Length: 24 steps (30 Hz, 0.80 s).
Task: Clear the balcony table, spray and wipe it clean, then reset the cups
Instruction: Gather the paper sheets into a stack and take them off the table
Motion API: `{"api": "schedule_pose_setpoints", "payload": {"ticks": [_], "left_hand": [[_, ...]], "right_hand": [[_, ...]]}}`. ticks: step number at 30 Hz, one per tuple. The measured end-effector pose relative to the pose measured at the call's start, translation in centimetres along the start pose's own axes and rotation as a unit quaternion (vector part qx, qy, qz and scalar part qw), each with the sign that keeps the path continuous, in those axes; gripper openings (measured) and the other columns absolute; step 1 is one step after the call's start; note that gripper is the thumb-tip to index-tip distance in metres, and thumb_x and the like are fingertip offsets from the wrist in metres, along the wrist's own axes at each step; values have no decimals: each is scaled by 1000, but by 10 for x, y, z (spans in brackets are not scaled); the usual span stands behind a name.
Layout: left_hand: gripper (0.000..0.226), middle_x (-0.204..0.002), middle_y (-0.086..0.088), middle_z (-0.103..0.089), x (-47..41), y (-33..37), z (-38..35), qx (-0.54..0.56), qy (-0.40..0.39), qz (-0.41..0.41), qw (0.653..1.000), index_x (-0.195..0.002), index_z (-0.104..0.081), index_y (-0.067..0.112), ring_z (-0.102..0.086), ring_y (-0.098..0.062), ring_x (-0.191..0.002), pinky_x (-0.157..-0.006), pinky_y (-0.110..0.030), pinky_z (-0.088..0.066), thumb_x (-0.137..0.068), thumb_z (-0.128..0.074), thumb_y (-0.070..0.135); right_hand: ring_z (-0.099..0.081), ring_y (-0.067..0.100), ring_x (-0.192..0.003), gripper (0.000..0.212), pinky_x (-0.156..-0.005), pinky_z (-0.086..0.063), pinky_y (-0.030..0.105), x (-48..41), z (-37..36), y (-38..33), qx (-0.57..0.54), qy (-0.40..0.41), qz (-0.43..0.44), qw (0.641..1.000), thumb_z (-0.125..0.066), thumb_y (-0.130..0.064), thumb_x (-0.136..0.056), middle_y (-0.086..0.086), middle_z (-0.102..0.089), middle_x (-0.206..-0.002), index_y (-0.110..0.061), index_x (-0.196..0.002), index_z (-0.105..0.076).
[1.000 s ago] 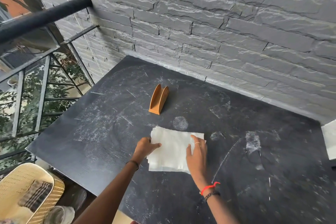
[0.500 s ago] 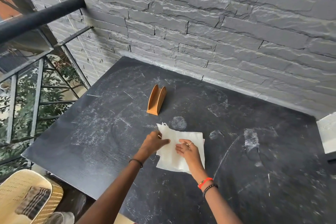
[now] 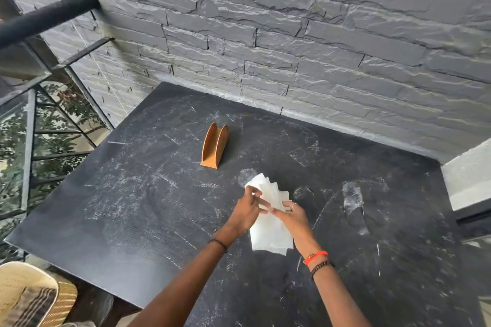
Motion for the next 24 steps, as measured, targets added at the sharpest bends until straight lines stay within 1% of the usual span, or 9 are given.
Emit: {"api": "schedule_pose_setpoints", "payload": {"ticks": [4,6,9,12,15,17,19,21,24], "left_hand": [[18,-91,-5,-57,-6,-11,3,-16,69,20,997,-100,-40,8,-57,-24,-85,-76,-29,-48,-93,-33,-7],[16,-96,-5,-51,-7,-19,5,-37,104,42,993,-96,-41,8,-52,-24,-91,-68,-17,-43,-92,-36,-6],[8,-107,-11,-50,-9,-33,5,-48,98,101,989,-103,-44,5,-51,-30,-105,-77,-22,-35,-96,-46,5],[36,-124,-17,-55,-10,-37,0,-55,63,145,986,-122,-43,0,-51,-33,-118,-89,-29,-37,-96,-55,20],[51,-128,-17,-56,-16,-37,-7,-58,44,160,984,-127,-43,-2,-51,-31,-122,-90,-27,-38,-92,-62,29],[56,-121,-18,-62,-22,-36,-14,-64,25,162,984,-121,-52,-5,-57,-31,-116,-85,-29,-42,-88,-66,38],[41,-97,-14,-68,-26,-35,-19,-61,7,163,985,-95,-63,3,-64,-25,-90,-72,-29,-46,-83,-70,41],[34,-69,0,-57,-28,-34,-23,-40,2,164,986,-67,-52,14,-52,-12,-62,-54,-20,-38,-82,-73,37],[34,-64,4,-49,-32,-32,-27,15,-6,162,987,-65,-48,16,-45,-9,-57,-52,-21,-35,-79,-76,31]], "right_hand": [[-65,28,-87,24,-79,-51,35,-3,7,6,86,74,24,993,-68,-6,-76,10,-69,-92,-4,-101,-65],[-65,30,-89,20,-77,-51,34,-3,8,8,78,93,21,992,-65,-4,-77,12,-70,-94,-5,-97,-66],[-62,29,-91,20,-71,-43,26,-1,10,9,90,121,27,988,-59,-1,-81,14,-69,-100,-2,-100,-65],[-60,34,-96,19,-67,-36,28,5,11,13,192,151,55,968,-55,-2,-83,15,-68,-99,-1,-99,-64],[-57,33,-95,7,-71,-42,35,5,10,22,307,157,84,935,-56,-8,-81,12,-65,-91,-11,-85,-61],[-57,32,-93,8,-70,-45,36,3,10,28,315,149,70,935,-57,-11,-80,9,-64,-89,-17,-76,-53],[-59,31,-92,13,-69,-45,35,1,11,30,293,139,47,945,-60,-12,-79,7,-66,-90,-18,-74,-49],[-59,29,-93,14,-69,-44,33,-1,12,31,269,133,41,953,-62,-12,-79,6,-66,-92,-17,-76,-50],[-61,28,-92,13,-74,-49,33,-5,19,30,219,136,45,965,-66,-14,-76,6,-66,-93,-17,-81,-54]]}}
Point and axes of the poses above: each hand's wrist, its own x-axis away from the middle knuckle, its own z-axis out of the back of the hand, y = z × x, the point moved 2 cm from there along -x, towards the middle knuckle
